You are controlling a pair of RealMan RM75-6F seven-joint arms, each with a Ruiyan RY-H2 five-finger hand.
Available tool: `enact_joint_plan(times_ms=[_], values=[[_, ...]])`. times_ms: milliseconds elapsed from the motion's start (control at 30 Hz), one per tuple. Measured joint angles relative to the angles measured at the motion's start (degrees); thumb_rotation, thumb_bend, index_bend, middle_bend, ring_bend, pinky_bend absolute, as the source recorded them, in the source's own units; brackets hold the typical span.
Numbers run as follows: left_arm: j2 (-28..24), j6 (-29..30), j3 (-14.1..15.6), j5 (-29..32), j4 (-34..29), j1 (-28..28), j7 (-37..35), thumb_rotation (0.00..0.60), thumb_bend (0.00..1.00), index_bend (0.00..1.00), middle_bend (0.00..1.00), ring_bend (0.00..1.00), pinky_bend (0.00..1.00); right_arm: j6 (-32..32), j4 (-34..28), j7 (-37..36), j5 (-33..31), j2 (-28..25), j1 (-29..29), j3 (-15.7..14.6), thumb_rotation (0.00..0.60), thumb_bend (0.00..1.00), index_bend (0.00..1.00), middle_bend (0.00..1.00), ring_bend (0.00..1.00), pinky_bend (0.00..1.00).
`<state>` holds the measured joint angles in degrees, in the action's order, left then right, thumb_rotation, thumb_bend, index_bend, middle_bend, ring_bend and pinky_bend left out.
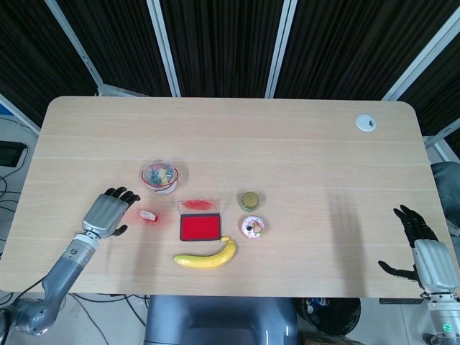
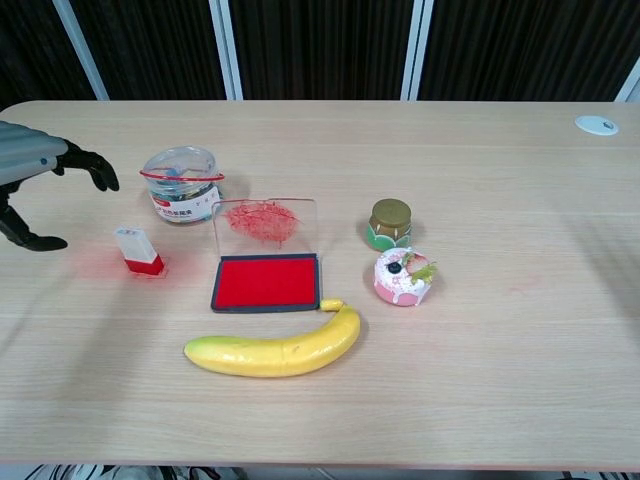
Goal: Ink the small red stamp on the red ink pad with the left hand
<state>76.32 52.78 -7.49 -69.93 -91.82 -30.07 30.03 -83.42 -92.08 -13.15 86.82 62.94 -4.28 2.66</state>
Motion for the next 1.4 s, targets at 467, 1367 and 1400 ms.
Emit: enact_joint_plan(times_ms=[467, 1367, 1400], values=[[5.73, -2.27, 0.58, 3.43, 4.62, -4.06, 3.12, 0.600, 0.26, 0.34, 0.32, 0.19, 0.28, 0.50, -0.32, -0.92, -0.45, -0.30, -0.15, 0.18, 0.600, 0.16, 0.00, 0.00, 0.00, 0.18], [10.13, -2.01, 2.63, 5.65, 9.44, -6.78, 3.89, 0.600, 0.31, 0.42, 0.40, 0.21, 0.28, 0.37, -0.47, -1.25, -0.43, -0.26, -0.12, 0.30, 0.600, 0.16, 0.00, 0.00, 0.00, 0.18], [10.18, -2.00, 2.68, 5.65, 9.52, -6.83, 3.79, 0.600, 0.32, 0.43, 0.40, 0.21, 0.28, 0.36, -0.47, -1.27, -0.44, -0.26, -0.11, 0.31, 0.600, 0.16, 0.00, 0.00, 0.00, 0.18]])
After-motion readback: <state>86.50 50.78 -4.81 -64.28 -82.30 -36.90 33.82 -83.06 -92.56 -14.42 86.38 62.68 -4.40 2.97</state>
